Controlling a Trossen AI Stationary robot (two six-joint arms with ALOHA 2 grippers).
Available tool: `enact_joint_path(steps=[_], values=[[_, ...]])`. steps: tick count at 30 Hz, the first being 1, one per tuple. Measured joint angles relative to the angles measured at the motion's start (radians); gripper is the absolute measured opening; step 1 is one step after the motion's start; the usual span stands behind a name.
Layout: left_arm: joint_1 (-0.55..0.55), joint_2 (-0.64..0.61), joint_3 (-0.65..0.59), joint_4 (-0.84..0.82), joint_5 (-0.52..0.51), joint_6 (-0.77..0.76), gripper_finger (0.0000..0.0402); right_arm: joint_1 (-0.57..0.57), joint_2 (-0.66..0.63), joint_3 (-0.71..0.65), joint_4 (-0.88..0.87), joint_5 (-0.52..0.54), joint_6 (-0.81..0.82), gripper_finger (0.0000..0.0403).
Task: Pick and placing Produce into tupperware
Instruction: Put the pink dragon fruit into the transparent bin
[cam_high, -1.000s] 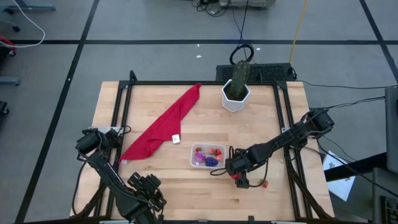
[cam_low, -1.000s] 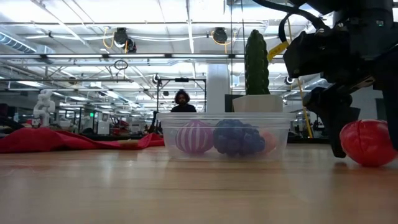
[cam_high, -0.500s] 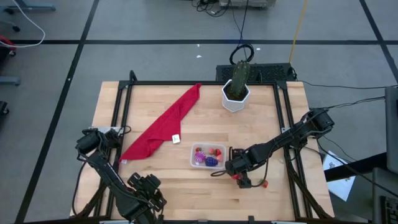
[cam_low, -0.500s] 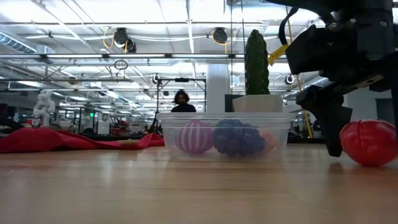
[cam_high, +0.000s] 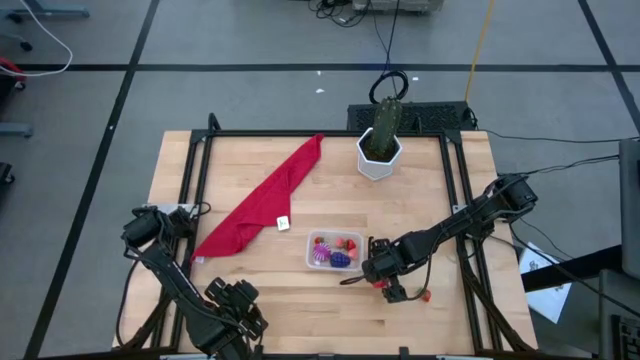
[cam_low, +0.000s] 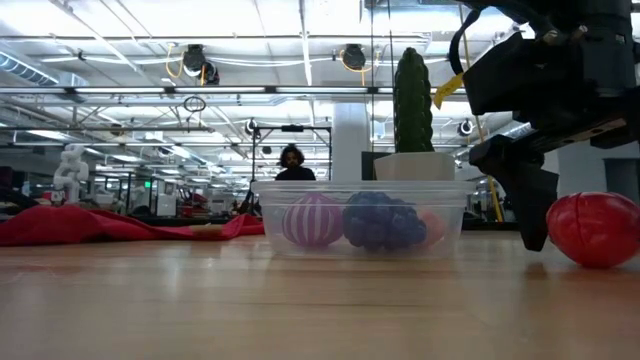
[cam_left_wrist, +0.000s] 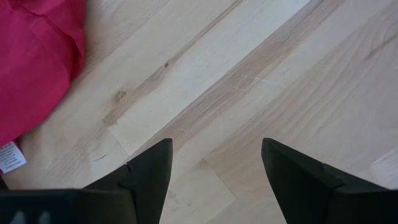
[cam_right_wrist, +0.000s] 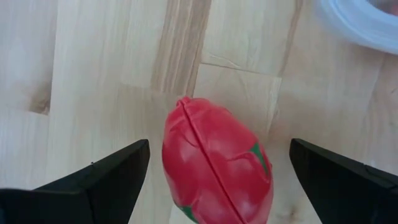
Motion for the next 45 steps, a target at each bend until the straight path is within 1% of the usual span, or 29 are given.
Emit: enact_joint_path(steps=[13,29,45], values=[[0.000,0.000,0.000,0.001,0.001,-0.004,0.0253,0.000,0.000,0.000,0.000,0.005,-0.006,0.0381],[0.000,0.000,0.000,0.002,0.002,-0.004,0.0253,0.000,0.000,0.000,-0.001,0.006,-0.054,0.0381],[0.000,0.000,0.000,0.003,0.002,-0.006,0.0253,0.000,0.000,0.000,-0.005,0.006,-0.058,0.0381]])
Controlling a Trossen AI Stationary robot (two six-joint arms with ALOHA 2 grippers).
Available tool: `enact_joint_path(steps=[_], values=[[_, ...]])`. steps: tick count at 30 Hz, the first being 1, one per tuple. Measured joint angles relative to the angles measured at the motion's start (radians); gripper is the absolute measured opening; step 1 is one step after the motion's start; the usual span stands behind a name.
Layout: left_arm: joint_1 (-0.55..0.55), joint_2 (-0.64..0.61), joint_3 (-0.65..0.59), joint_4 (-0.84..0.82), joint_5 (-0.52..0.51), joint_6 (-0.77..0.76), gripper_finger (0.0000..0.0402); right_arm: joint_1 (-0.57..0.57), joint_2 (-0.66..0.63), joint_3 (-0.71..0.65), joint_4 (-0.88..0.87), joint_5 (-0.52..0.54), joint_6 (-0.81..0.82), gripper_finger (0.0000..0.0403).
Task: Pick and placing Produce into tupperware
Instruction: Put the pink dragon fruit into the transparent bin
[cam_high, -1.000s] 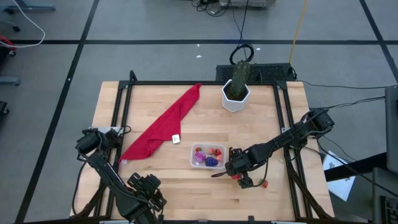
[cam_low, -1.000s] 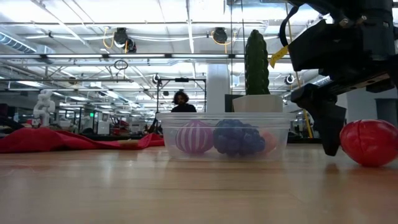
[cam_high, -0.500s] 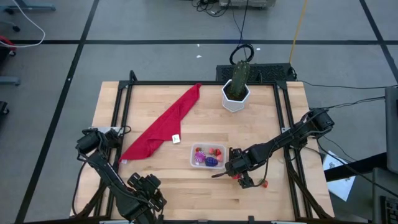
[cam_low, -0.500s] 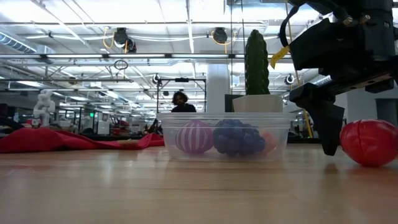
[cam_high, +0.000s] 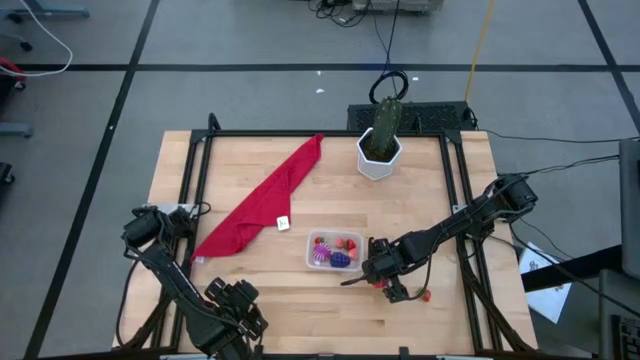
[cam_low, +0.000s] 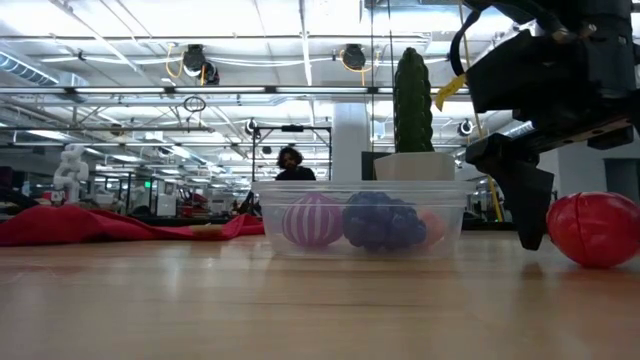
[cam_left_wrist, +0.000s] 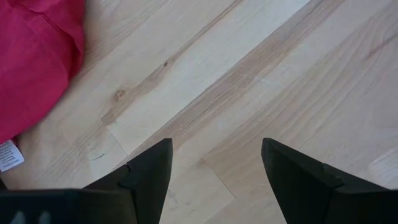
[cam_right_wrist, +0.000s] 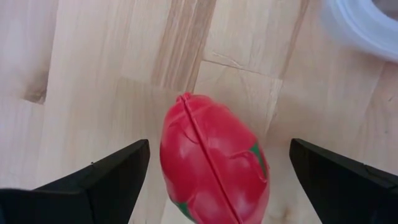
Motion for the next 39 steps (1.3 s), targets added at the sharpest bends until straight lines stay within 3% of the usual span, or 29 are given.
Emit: enact_joint_path(steps=[39], values=[[0.000,0.000,0.000,0.006,0.003,-0.001,0.0253,-0.025,-0.001,-0.045,0.030,0.021,-0.040,0.0369]])
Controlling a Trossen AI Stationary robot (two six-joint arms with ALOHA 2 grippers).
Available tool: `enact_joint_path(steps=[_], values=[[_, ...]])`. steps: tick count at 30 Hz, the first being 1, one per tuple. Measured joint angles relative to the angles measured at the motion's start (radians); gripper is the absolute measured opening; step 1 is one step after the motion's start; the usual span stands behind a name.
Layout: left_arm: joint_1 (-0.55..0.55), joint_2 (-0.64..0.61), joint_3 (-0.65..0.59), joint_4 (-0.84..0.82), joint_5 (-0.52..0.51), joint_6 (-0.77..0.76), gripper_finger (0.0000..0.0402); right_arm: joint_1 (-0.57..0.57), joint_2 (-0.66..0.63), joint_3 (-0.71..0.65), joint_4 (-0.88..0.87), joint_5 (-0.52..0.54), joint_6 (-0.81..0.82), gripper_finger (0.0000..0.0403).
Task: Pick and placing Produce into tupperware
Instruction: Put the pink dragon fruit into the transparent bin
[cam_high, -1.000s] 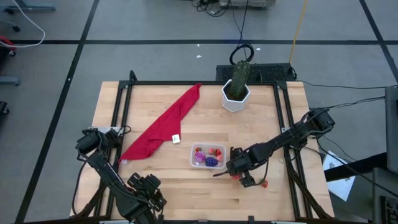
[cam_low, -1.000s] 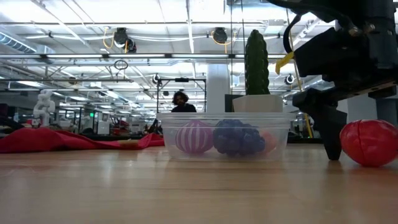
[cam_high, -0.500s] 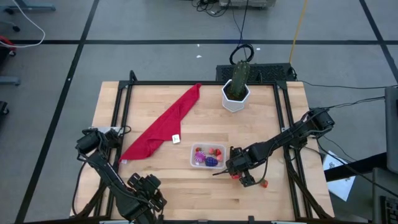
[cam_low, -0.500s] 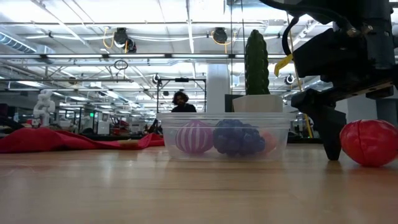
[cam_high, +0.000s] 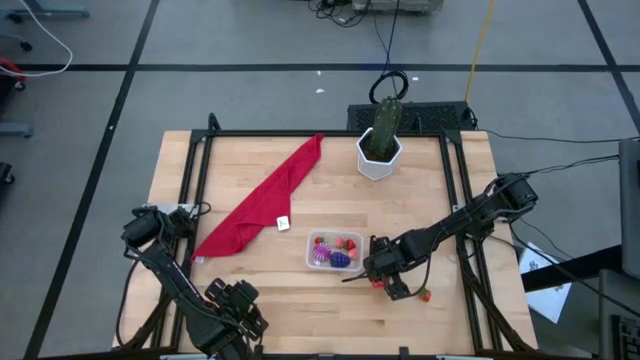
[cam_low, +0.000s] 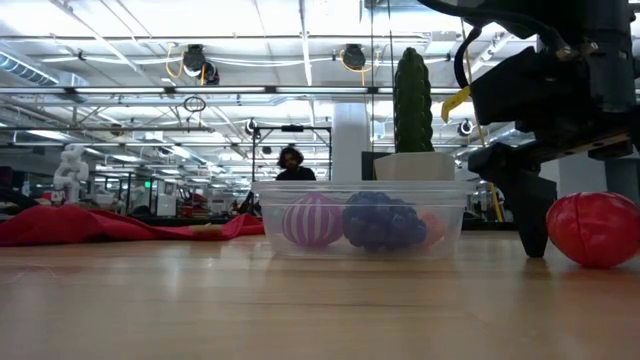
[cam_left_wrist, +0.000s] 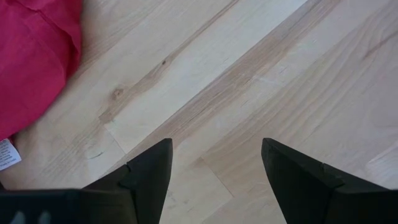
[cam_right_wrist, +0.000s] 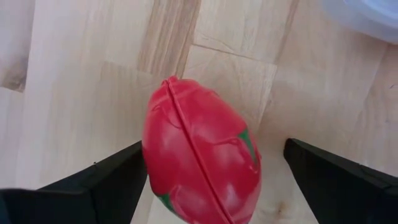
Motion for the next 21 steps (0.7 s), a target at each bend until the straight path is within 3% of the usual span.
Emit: enact_joint_path(steps=[12,21], values=[[0.000,0.000,0.000,0.001,0.000,0.000,0.0253,-0.001,0.001,-0.001,0.010,0.016,0.000,0.0269],[0.000,0.000,0.000,0.001,-0.001,0.000,0.0253,-0.002,-0.026,-0.002,0.025,0.006,0.000,0.0235]])
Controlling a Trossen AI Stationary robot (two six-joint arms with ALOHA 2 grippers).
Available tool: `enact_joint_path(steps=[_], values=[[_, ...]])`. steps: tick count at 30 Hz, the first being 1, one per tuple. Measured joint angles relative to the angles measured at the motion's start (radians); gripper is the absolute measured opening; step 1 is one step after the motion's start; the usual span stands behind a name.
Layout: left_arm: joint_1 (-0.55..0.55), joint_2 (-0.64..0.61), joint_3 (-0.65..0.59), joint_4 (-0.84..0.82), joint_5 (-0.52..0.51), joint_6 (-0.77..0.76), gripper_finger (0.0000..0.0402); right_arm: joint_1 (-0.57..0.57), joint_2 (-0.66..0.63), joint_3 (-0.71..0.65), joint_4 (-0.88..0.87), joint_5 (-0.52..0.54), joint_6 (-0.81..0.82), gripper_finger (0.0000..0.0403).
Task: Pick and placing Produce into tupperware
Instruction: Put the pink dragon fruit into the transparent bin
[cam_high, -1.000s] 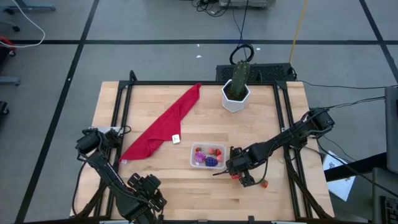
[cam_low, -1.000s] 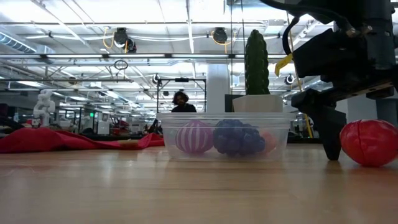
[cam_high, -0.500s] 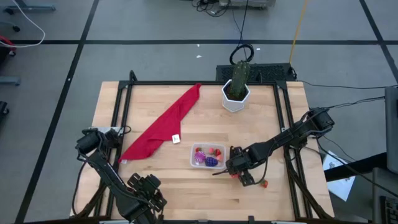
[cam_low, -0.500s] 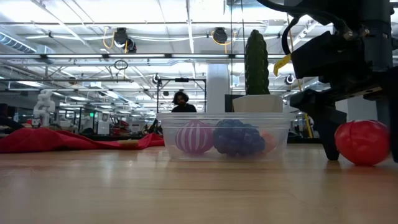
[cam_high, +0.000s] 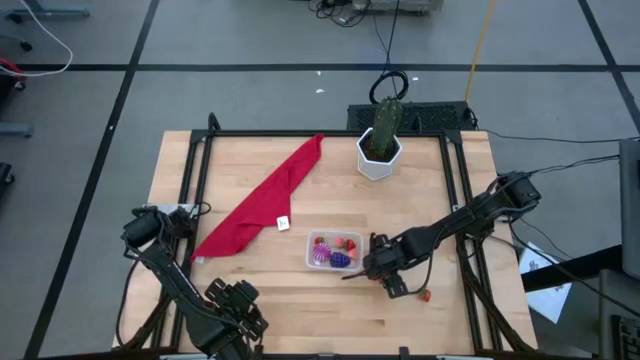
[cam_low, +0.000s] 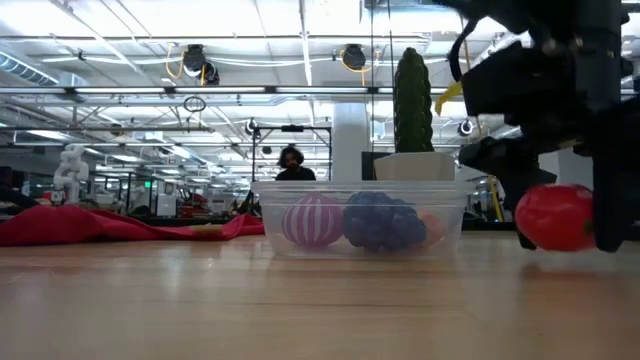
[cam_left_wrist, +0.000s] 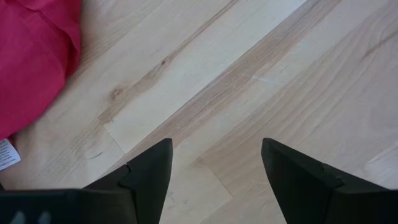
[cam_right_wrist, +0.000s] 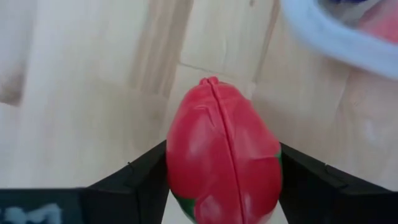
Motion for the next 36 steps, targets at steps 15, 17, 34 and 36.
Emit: enact_joint_path(steps=[15,17,34,36], values=[[0.000,0.000,0.000,-0.001,0.000,0.003,0.0253,-0.002,-0.173,0.001,-0.018,-0.007,0.143,0.0237],[0.000,0.000,0.000,0.000,0.000,0.003,0.0253,-0.006,-0.182,0.001,0.002,-0.007,0.181,0.0237],[0.000,0.000,0.000,-0.003,-0.001,0.009,0.0253,-0.107,-0.134,0.298,-0.079,-0.006,0.067,0.0238],[0.000,0.000,0.000,-0.004,-0.003,0.009,0.0253,-0.121,-0.092,0.349,-0.111,-0.006,0.040,0.0238]])
